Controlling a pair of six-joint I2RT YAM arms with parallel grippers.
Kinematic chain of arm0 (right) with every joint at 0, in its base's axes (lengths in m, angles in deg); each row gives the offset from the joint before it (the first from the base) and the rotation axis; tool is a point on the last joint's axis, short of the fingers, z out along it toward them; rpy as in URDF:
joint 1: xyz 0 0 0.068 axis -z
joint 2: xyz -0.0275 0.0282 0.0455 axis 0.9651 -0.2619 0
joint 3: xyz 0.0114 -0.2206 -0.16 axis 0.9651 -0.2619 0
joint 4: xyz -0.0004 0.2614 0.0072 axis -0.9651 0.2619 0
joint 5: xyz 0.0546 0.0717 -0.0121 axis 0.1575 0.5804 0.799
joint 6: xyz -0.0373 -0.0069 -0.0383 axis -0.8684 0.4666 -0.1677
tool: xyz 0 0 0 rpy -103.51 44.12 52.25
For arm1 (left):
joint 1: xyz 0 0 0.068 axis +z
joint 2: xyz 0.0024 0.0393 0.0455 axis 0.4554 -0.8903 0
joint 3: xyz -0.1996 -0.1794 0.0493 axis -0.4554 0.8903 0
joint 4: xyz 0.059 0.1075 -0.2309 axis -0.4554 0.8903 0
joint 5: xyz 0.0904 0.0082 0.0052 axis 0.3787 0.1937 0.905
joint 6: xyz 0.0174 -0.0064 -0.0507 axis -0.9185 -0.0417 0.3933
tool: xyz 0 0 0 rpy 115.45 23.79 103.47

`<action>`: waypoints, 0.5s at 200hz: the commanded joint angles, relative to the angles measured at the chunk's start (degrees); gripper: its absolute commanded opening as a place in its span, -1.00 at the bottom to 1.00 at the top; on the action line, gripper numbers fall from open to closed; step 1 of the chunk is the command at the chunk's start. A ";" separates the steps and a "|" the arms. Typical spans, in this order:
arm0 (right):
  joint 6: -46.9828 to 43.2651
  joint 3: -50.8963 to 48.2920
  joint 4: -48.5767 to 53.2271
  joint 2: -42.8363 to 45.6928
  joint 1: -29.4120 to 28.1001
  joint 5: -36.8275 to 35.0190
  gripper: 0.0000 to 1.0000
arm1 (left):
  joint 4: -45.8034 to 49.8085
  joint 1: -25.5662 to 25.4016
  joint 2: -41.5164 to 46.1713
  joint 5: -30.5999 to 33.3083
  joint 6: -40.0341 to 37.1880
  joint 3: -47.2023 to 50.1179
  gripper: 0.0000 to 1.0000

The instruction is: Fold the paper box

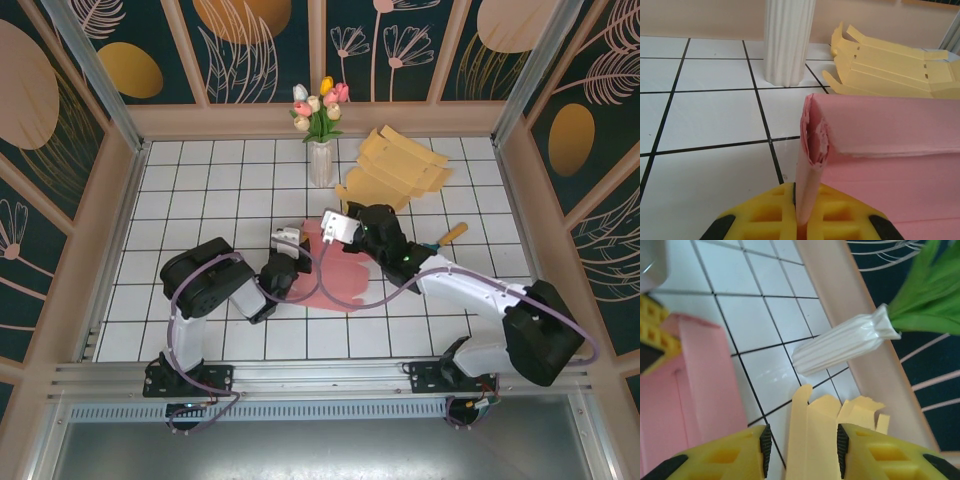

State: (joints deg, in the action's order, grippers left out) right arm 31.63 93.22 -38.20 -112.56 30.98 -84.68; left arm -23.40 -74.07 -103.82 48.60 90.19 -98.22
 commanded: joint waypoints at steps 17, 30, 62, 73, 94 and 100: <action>34.73 1.72 -0.82 0.86 -0.46 -9.93 -0.20 | -6.43 0.32 -0.53 -0.91 -2.99 2.09 -1.00; 41.71 1.07 -0.78 0.42 -0.37 -11.09 -0.19 | -7.60 0.36 -0.58 -1.95 -4.43 2.73 -1.00; 48.71 -1.10 -1.51 -0.69 -0.29 -10.74 -0.18 | -7.65 0.45 1.18 -1.96 -6.84 3.98 -1.00; 52.18 -1.59 -0.86 -0.49 -0.13 -10.79 -0.18 | -7.50 0.44 1.53 -1.67 -7.76 3.96 -1.00; 62.78 -0.19 4.55 0.63 0.15 -9.49 -0.17 | -6.29 0.41 2.26 -1.01 -7.35 3.79 -1.00; 65.14 0.05 5.77 1.00 0.14 -8.42 -0.17 | -6.42 0.46 2.34 -1.21 -6.73 3.90 -1.00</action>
State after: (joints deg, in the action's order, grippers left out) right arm 80.81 92.65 -37.06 -112.54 30.89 -93.77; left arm -28.32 -74.01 -103.47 47.07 84.40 -94.65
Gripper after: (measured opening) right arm 0.411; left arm 0.096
